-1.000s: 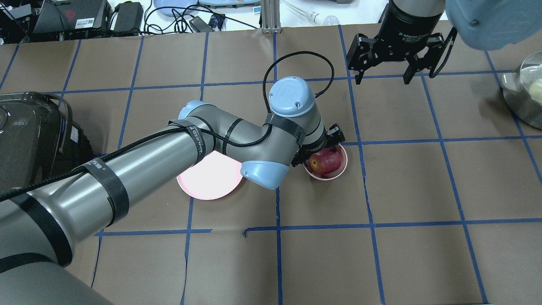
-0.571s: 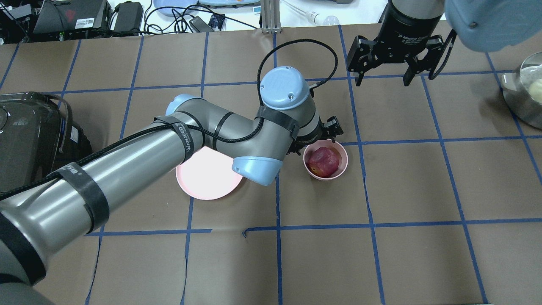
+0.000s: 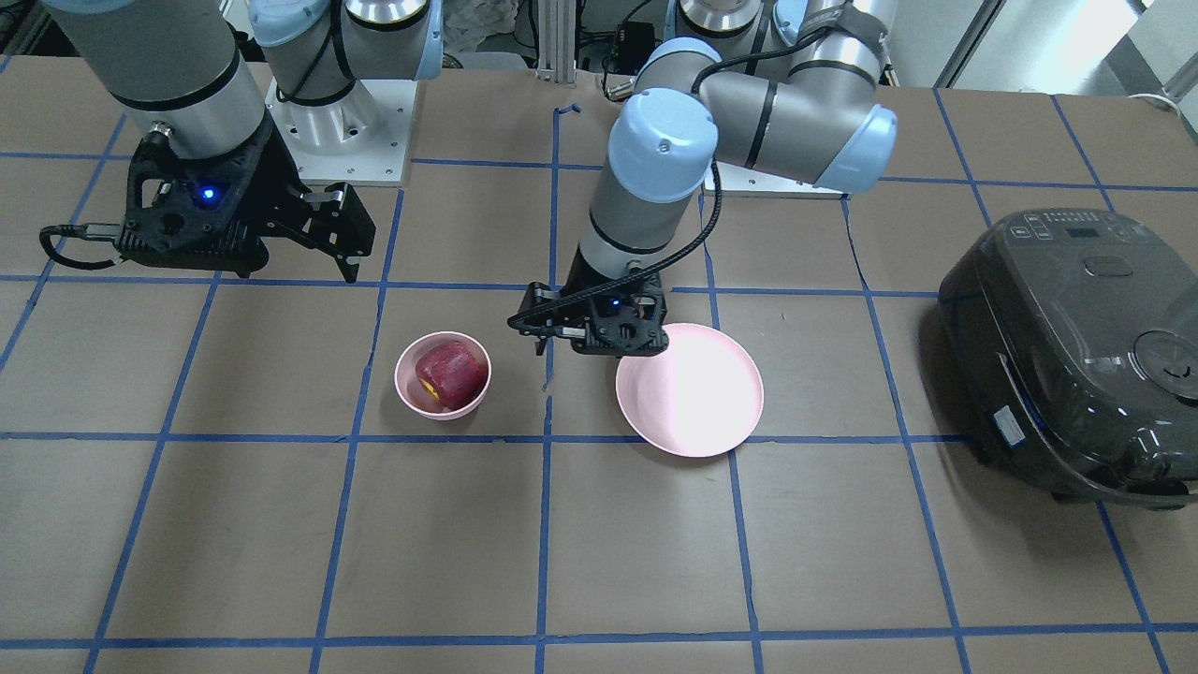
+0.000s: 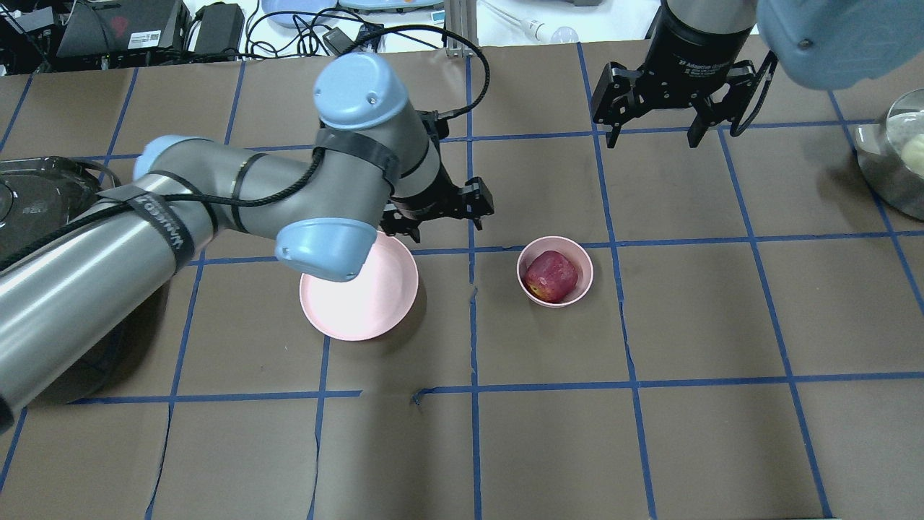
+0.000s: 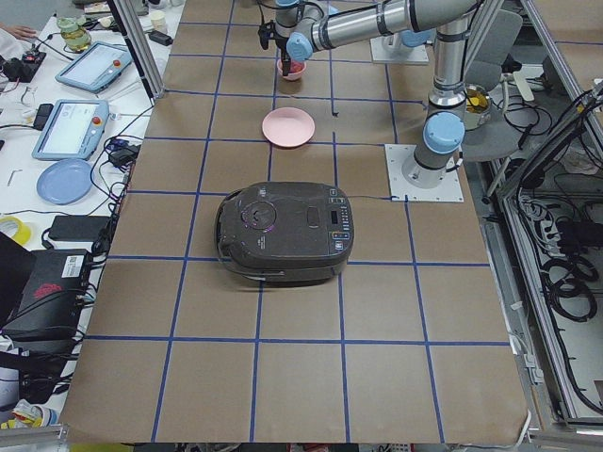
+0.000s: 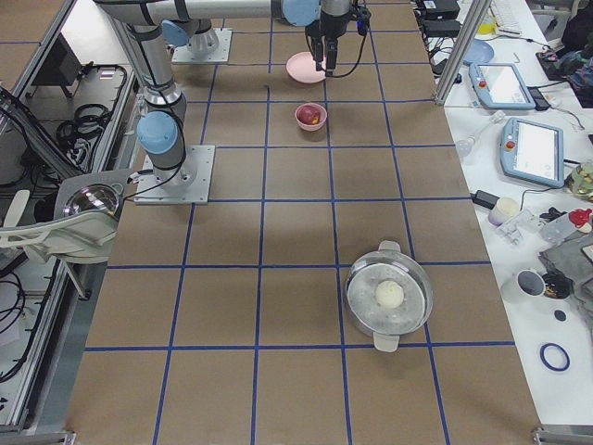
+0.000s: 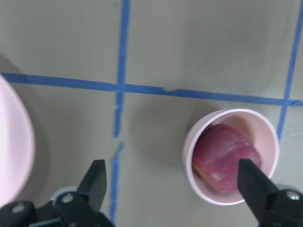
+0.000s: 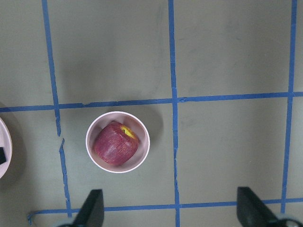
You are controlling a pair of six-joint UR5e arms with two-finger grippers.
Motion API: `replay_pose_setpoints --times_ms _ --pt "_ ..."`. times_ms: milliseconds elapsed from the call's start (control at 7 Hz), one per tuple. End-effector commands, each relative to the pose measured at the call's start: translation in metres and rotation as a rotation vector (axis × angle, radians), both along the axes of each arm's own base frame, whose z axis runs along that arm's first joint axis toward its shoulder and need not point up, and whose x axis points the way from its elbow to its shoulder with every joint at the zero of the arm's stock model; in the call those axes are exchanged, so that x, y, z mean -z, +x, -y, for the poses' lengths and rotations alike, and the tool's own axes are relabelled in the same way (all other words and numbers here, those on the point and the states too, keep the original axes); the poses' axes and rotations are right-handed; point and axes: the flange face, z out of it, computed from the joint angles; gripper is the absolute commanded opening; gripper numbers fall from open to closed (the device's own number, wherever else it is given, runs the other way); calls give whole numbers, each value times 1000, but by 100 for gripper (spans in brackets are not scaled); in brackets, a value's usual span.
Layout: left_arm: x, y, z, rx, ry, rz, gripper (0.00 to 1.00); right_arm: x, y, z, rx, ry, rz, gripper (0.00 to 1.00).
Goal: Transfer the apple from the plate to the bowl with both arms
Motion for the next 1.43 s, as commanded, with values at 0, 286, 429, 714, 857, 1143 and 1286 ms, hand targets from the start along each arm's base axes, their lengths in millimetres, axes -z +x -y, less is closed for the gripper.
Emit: replay_pose_setpoints --times_ms 0,286,429,714,857,1143,1286 --pt "-77 77 8 58 -41 102 100 -1 0 -2 -1 0 -3 100" --pt "-152 141 43 89 6 135 100 -1 0 -2 -1 -2 -2 100" --pt "-154 145 43 108 39 156 100 -1 0 -2 -1 -2 -2 100" --pt "-169 151 43 96 8 169 100 -1 0 -2 -1 -2 -3 100" --pt "-169 151 40 96 10 169 100 -1 0 -2 -1 -2 -2 100" --pt "-171 151 36 94 7 165 100 -1 -1 -2 1 -2 -3 100" --pt "-170 151 36 94 8 165 100 -1 0 -2 -1 -2 -3 100"
